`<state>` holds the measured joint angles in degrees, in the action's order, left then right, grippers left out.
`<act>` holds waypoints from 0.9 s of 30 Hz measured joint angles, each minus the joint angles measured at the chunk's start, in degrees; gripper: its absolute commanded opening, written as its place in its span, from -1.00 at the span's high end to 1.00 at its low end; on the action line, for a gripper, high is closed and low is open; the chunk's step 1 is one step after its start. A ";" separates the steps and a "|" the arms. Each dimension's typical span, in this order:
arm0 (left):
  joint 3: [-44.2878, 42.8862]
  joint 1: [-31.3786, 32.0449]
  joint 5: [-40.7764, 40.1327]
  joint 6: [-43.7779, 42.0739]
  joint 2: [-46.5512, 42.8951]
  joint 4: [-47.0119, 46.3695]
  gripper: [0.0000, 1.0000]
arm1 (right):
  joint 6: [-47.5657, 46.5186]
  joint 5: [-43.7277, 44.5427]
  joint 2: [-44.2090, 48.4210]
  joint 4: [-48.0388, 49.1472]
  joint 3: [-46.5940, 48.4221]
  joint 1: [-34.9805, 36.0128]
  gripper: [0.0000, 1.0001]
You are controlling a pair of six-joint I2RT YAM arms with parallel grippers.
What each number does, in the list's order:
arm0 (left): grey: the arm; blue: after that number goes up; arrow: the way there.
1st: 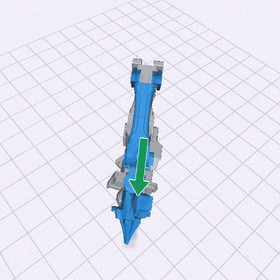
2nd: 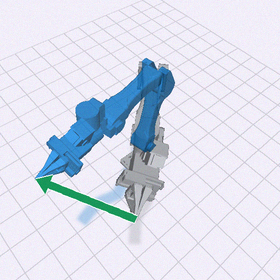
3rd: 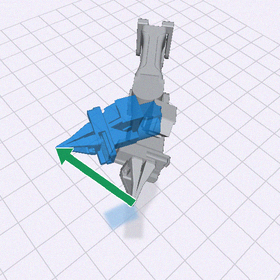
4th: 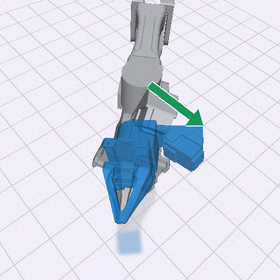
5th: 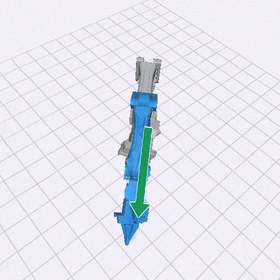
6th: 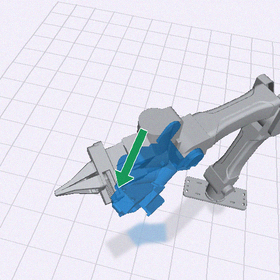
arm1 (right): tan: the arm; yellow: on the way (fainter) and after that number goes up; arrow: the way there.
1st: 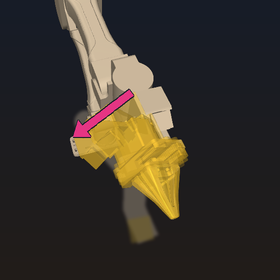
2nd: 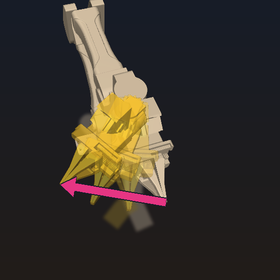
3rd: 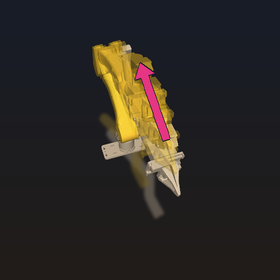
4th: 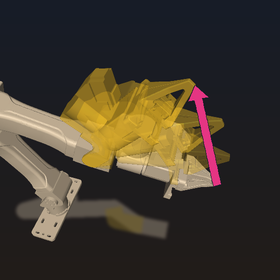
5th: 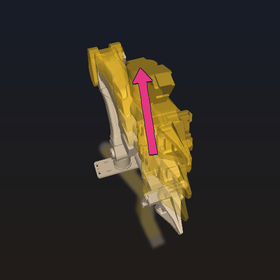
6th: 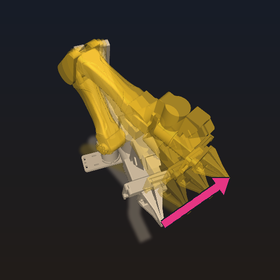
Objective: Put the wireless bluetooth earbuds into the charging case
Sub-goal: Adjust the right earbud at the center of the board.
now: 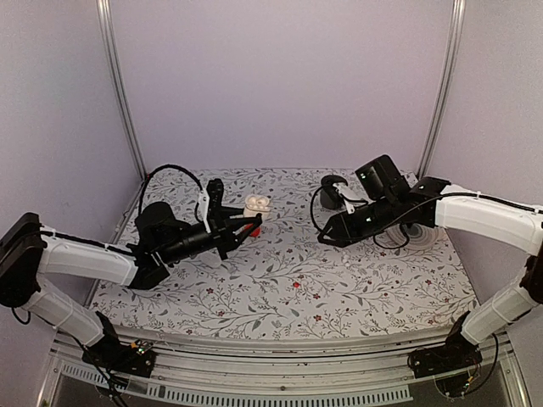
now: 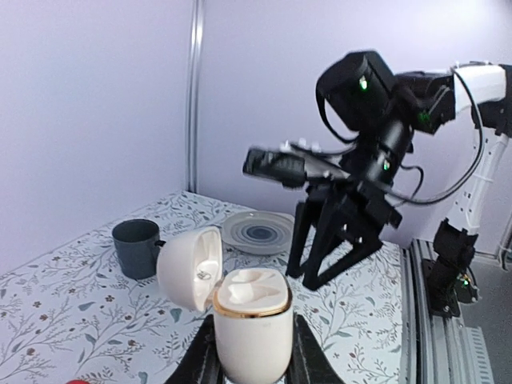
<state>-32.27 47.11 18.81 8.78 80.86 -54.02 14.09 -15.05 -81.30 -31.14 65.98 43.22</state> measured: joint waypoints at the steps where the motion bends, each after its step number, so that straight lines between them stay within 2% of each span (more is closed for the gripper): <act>1: 0.46 -0.02 -2.27 0.02 -0.63 -0.85 1.00 | 1.07 0.22 -1.36 0.33 -0.31 0.02 0.26; 7: 2.75 -0.15 -10.58 0.07 -3.04 -3.19 1.00 | 9.66 4.09 -11.93 0.79 0.66 2.29 0.33; 17: 6.25 -0.22 -16.52 0.09 -8.50 -3.10 1.00 | 21.86 7.78 -23.78 0.74 5.07 8.04 0.43; 27: 7.52 -0.26 -17.59 0.07 -11.32 -1.70 1.00 | 28.17 10.21 -26.91 -0.09 6.84 9.31 0.45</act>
<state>-24.75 46.85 1.21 8.84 69.54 -55.72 42.26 -4.84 -108.20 -31.22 72.82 52.53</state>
